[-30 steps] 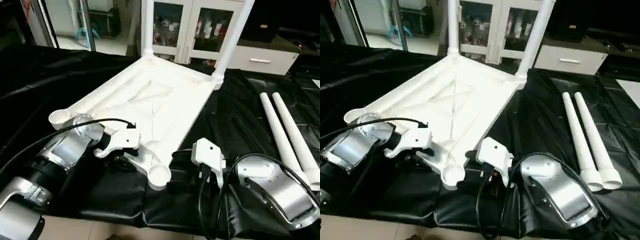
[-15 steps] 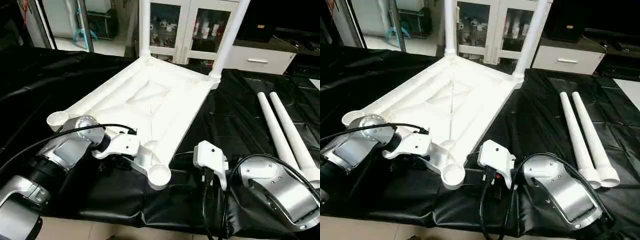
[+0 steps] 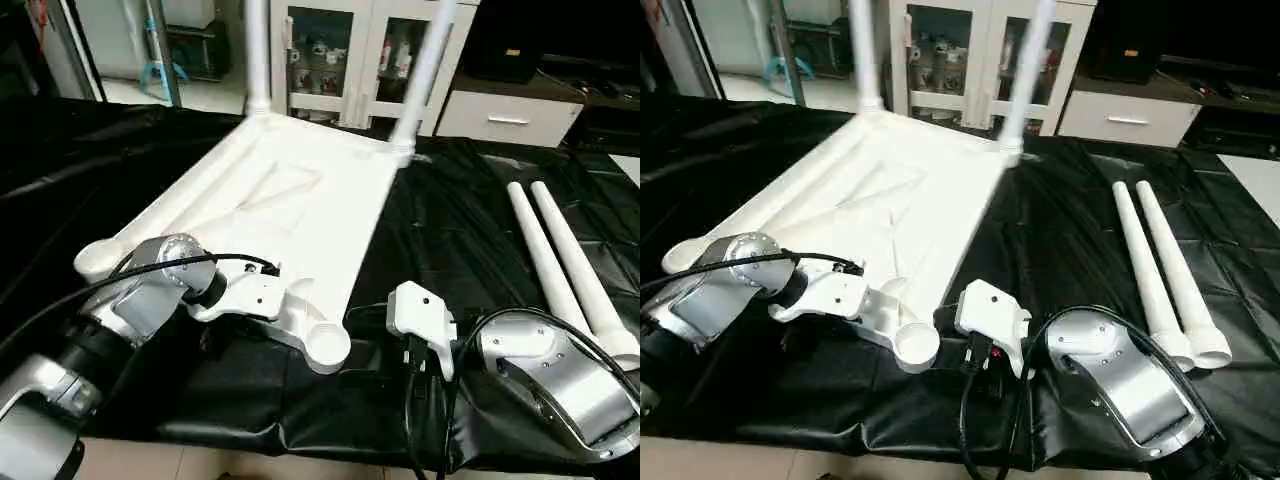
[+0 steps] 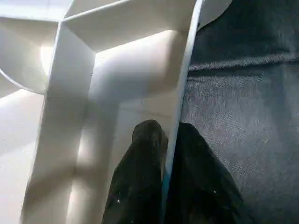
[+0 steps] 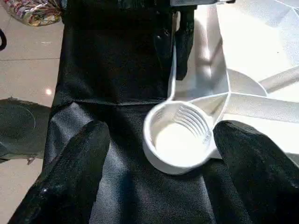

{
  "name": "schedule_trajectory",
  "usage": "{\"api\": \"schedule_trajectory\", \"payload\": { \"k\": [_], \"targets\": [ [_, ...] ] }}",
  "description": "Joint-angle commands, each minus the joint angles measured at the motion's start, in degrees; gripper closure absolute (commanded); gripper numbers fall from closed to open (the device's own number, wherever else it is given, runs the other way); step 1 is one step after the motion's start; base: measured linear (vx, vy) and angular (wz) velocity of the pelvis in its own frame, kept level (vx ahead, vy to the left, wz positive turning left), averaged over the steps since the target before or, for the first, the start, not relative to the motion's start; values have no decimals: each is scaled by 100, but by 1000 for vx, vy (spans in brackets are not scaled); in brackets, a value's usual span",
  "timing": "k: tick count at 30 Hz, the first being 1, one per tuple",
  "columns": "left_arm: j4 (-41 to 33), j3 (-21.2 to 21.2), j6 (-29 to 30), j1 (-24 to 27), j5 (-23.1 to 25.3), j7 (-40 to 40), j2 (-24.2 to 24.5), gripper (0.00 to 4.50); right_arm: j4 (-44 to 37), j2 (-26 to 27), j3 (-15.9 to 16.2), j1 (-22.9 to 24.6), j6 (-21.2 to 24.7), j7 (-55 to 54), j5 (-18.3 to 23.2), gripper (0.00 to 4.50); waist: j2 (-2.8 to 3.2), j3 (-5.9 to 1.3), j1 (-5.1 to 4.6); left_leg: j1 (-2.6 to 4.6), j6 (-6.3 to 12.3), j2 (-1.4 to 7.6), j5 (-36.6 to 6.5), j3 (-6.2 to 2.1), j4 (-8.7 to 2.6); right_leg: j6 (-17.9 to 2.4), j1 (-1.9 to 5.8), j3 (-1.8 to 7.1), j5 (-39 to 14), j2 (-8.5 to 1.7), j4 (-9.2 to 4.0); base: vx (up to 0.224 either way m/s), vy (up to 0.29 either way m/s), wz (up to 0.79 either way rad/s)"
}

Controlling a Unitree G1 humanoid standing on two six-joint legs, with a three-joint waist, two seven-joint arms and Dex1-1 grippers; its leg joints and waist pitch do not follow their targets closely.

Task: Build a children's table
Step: Rotate table base

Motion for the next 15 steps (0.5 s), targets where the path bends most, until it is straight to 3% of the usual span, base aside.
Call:
{"api": "schedule_trajectory", "payload": {
  "k": [1,6,7,10,15],
  "targets": [
    [68,292,495,120,-73,500,-118,424,29,-11,-46,11,-50,-25,-35,58,63,-324,19,62,-227,162,-1968,-118,-460,-1053,211,246,-1846,-276,-425,0,0,0],
    [8,644,1458,276,27,1509,-654,437,166,36,-110,6,-128,-187,-134,58,40,-325,6,36,-152,148,-1955,-134,-447,-960,228,237,-2104,-287,-466,0,0,0],
    [-15,685,1588,312,56,1648,-722,437,280,66,-132,-26,-170,-336,-253,58,26,-317,-31,-23,-146,140,-1895,-157,-467,-898,268,222,-2187,-289,-460,0,0,0],
    [-59,762,1847,402,110,1906,-867,449,656,156,-221,-148,-234,-775,-561,58,14,-317,-138,-43,-96,100,-1854,-172,-444,-681,245,184,-2670,-283,-538,0,0,0],
    [-226,740,2188,581,305,2341,-1019,449,1244,314,-473,-370,-67,-1576,-929,58,17,-324,-180,-1,-32,105,-1782,-161,-421,-800,206,174,-2488,-252,-542,0,0,0]
  ]
}}
